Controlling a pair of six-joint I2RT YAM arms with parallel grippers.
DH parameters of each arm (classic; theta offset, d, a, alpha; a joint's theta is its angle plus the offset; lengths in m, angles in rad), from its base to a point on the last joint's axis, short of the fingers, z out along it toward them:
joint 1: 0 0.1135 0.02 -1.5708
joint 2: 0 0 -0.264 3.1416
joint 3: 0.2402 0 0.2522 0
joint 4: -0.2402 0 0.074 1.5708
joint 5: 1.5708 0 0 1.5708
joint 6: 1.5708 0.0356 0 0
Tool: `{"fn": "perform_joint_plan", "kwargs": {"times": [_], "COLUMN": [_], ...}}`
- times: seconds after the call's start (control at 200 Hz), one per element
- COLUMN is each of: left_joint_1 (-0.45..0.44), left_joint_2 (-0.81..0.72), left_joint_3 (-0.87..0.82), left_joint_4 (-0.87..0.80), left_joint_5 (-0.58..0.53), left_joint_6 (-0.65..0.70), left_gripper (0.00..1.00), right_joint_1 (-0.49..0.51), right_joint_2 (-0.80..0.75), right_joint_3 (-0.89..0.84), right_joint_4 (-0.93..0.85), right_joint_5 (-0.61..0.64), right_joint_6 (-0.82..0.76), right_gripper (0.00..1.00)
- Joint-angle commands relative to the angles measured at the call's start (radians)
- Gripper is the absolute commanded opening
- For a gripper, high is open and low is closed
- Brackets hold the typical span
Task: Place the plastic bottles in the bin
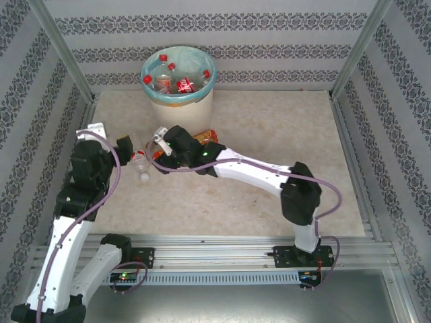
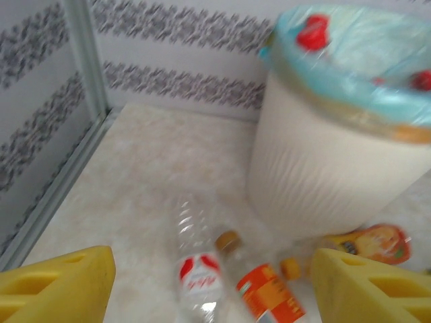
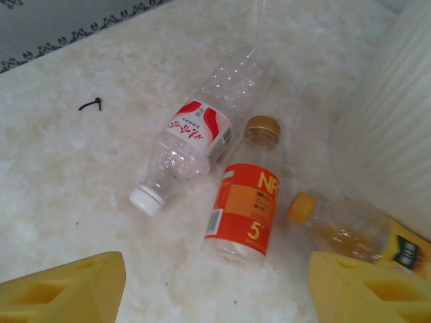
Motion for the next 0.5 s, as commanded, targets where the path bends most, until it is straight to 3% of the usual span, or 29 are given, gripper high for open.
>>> {"fn": "perform_joint_plan", "kwargs": {"times": [0.0, 0.205, 0.495], "left_joint_1": [0.010, 0.010, 0.010], "left_joint_2": [-0.104, -0.231, -0.251], "left_joint_3": [-0.072, -0.174, -0.224], "left_joint_4": [-0.032, -0.012, 0.005], "left_joint_5": [-0.104, -0.145, -0.113], "left_joint_6": [0.018, 0.023, -0.007], "left_gripper": [0.78, 0.79, 0.79], "right_joint_1": [0.009, 0.008, -0.014], "right_joint_2": [0.090, 0.214, 0.341], "right_joint_3": [0.092, 0.169, 0.262], "right_joint_4": [-0.043, -0.064, -0.110], "right_joint_5": [0.072, 0.131, 0.106], "right_joint_6": [0.091, 0.100, 0.119], "right_gripper": [0.73, 0.78, 0.80]}}
